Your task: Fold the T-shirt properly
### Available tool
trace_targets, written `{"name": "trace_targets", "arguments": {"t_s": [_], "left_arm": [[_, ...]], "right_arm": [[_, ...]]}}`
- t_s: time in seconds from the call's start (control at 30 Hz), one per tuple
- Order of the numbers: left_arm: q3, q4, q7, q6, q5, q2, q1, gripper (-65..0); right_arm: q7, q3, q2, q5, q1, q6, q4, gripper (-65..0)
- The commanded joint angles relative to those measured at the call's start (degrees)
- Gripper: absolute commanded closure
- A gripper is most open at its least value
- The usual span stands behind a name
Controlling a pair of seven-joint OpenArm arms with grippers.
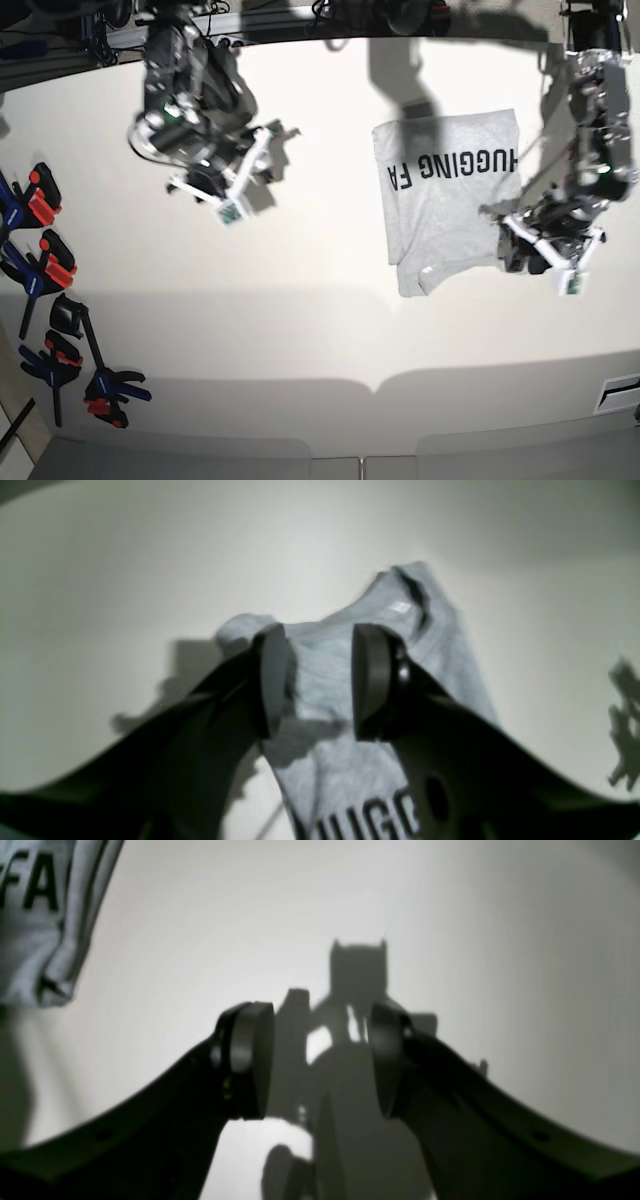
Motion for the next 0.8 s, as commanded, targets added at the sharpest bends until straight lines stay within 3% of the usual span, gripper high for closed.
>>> {"name": "trace_targets", "arguments": {"t_s": [0.0,0.17,0.33,0.53,0.6,0.67,0.77], "left_arm": [[-2.4,0.9,-0.1,-1.8,-1.9,-0.8,0.2,-20.3],[-11.7,2.3,4.8,-7.3,-4.4,-0.8,7.4,-20.3],[-19.7,9.9,6.5,-13.2,-4.3,-0.8,18.7,-20.3],[-28.0,20.0,6.7,-14.2,-4.4,-0.8,33.5,-20.3],[-29.2,22.2,7.4,-16.1,-4.4,-0.8,38.7,-20.3],[-29.3,23.7,8.3,-18.5,-4.6,-0.8,43.8,-20.2],[-29.3,24.1,8.2,-19.3,-7.5,-0.8,51.4,-20.2]], "right_arm": [[-0.2,1.9,0.3,3.0,-0.4,1.4,2.8,-29.2],[-6.8,12.5,0.4,15.3,-6.6,4.6,10.2,-29.2],[-10.2,23.8,1.9,21.9,-16.4,5.9,16.8,-29.2],[-15.0,37.2,3.5,29.9,-30.1,5.9,21.1,-29.2],[-16.2,40.8,3.3,33.5,-34.9,5.9,21.1,-29.2],[-16.2,43.3,2.9,36.5,-40.0,5.9,21.1,-29.2],[-16.2,44.6,2.8,37.5,-48.7,5.9,21.1,-29.3]]}}
